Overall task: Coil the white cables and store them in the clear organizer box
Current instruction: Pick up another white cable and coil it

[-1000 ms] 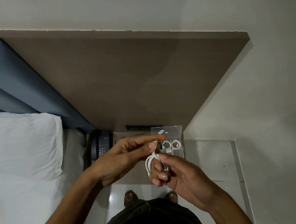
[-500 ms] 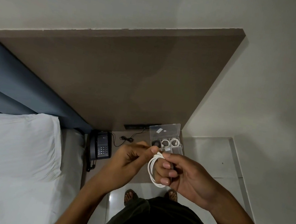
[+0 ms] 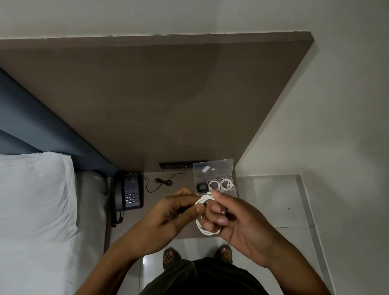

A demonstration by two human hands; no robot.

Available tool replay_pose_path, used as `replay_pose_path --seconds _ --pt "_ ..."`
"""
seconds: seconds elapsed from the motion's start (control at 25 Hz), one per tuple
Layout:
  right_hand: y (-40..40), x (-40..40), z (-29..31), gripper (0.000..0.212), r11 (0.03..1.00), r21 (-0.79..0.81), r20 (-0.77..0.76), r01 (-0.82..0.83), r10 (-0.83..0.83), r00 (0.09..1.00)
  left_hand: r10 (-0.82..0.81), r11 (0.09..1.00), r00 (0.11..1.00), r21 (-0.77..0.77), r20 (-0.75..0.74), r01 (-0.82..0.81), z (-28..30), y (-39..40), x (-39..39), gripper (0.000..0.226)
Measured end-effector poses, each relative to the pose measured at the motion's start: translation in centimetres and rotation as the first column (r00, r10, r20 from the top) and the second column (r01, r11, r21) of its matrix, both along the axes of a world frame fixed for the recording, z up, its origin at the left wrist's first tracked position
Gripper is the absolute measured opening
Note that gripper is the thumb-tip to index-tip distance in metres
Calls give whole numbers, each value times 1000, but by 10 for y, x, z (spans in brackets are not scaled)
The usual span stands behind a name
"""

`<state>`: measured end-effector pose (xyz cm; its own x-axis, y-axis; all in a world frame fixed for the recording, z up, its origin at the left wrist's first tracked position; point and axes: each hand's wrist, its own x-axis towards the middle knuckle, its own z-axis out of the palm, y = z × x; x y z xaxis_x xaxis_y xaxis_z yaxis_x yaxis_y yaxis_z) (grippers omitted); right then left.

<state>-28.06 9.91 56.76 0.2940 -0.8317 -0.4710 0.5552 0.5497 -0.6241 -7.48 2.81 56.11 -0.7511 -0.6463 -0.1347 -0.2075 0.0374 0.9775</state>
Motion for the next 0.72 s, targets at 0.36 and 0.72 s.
replay_pose_path --seconds 0.36,0.72 --pt "3 33 -16 51 988 -71 -206 136 -148 967 146 978 986 160 -81 -132 -20 -2 20 18" --pt "7 66 -48 51 988 -129 -622 90 -151 768 263 563 962 822 -73 -91 -51 8 32 44"
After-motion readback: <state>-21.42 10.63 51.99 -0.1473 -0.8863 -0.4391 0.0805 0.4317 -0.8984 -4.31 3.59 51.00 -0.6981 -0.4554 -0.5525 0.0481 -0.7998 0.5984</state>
